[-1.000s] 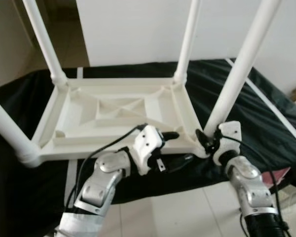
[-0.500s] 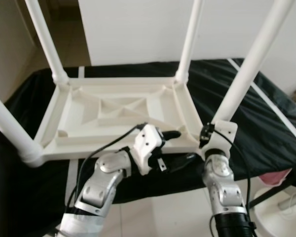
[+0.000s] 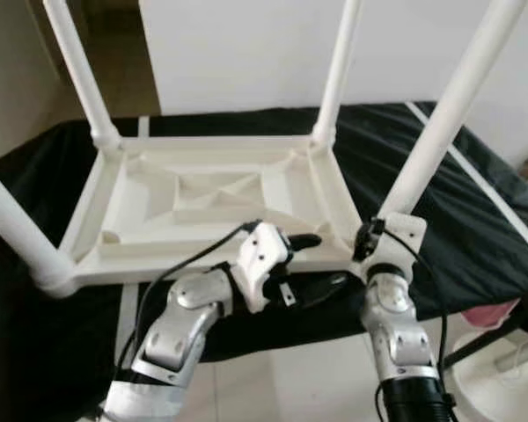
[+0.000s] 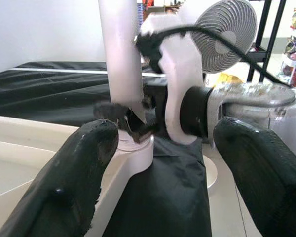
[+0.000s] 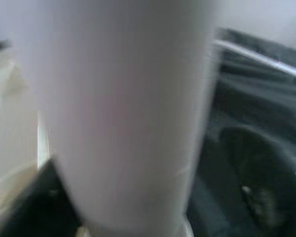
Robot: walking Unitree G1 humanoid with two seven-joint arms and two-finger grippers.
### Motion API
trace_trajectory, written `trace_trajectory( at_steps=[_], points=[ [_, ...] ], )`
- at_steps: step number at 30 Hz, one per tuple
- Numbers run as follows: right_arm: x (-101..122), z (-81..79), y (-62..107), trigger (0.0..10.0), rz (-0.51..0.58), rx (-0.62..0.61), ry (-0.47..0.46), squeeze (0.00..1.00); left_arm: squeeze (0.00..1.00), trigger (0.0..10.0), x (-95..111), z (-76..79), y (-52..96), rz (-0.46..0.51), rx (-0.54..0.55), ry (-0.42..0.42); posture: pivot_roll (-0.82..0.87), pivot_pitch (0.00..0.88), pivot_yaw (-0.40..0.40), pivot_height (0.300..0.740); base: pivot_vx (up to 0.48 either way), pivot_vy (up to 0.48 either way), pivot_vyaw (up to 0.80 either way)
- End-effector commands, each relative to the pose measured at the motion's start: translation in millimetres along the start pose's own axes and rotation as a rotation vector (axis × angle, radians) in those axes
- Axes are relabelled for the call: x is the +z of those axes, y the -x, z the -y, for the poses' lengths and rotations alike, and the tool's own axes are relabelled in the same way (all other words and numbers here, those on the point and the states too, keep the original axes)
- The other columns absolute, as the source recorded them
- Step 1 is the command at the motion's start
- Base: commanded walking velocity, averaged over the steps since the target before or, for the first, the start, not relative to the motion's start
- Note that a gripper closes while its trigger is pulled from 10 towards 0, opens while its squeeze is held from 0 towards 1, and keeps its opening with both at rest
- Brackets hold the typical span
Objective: Building children table
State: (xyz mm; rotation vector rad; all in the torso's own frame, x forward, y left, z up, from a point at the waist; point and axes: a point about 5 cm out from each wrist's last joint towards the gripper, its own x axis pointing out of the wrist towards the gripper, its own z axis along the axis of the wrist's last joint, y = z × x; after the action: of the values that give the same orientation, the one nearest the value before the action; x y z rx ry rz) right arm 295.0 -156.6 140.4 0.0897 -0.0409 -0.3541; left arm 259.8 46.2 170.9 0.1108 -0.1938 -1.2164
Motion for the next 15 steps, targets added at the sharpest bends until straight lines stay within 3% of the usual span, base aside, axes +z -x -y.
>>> trace_trajectory(
  at_steps=[1, 7, 8, 15],
  points=[
    [0.7, 0.6, 6.0, 10.0, 0.02, 0.016, -0.029, 1.0, 0.0, 10.0, 0.7, -2.0, 2.7, -0.008, 0.062, -0.006, 0.0, 0.057, -0.058, 0.74, 0.0, 0.0, 0.0],
    [0.1, 7.3, 19.7, 10.0, 0.052, 0.094, -0.003, 1.0, 0.0, 10.0, -0.8, -5.1, 16.0, -0.028, 0.063, 0.007, 0.0, 0.063, -0.055, 0.74, 0.0, 0.0, 0.0],
    [0.1, 8.1, 21.0, 10.0, 0.056, 0.1, 0.0, 0.0, 0.0, 10.0, -0.6, -5.3, 17.0, -0.029, 0.063, 0.009, 0.0, 0.063, -0.055, 0.74, 0.0, 0.0, 0.0],
    [-2.1, 14.9, 34.7, 10.0, 0.071, 0.216, -0.004, 0.0, 0.0, 10.0, -7.8, -14.8, 40.2, -0.124, 0.067, 0.013, -0.01, 0.071, -0.049, 0.74, 0.0, 0.0, 0.0]
  ],
)
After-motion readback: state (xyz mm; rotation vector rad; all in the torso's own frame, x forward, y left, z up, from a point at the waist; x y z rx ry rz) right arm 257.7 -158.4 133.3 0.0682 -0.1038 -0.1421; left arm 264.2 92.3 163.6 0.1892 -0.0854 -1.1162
